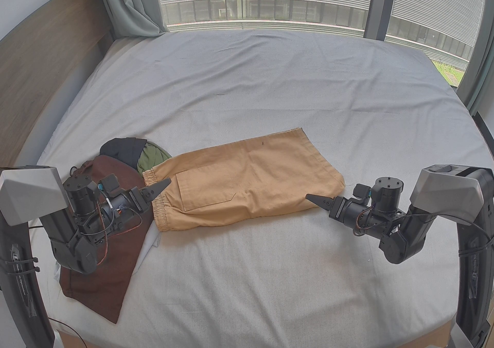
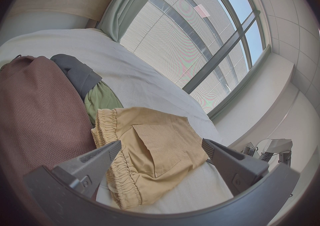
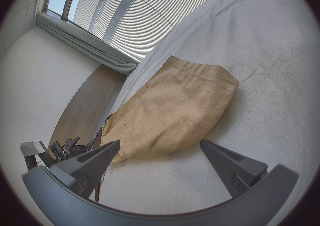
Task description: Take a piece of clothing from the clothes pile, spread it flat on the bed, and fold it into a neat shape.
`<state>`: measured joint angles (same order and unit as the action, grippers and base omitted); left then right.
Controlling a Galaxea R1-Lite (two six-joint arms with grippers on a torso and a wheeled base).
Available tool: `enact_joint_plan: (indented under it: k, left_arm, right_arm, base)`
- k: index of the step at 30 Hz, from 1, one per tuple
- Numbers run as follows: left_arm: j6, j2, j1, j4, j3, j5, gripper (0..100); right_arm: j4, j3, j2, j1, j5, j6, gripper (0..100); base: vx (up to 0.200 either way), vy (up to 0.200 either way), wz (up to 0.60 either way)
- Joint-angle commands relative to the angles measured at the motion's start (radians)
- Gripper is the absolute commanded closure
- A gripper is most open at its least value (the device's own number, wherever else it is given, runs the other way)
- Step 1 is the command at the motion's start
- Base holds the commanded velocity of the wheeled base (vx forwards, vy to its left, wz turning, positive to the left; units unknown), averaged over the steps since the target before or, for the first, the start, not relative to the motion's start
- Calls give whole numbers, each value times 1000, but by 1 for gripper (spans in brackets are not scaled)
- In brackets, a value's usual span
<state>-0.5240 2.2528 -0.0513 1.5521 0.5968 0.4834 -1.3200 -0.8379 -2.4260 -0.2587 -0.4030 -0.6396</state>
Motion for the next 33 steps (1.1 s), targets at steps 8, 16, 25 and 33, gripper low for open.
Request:
enact_joint_plan:
  k: [8,16,25,33]
  left_arm:
    - [1,4,2,0,1,0,0]
    - [2,8,2,0,1,0,0]
    - [1,10,4,0,1,0,0]
    - [2,19,2,0,3,0,0]
  right_arm:
    - [1,-44,-54,-7,0,-2,0]
    - [-5,-101,-111,-40,39,-6,0]
    - [-13,-175,-154,-74,75,-55,0]
    - [-19,-244,-197,-108,87,-112,0]
  base:
    - [0,0,0]
    - [0,0,0]
    - [0,0,0]
    - [0,0,0]
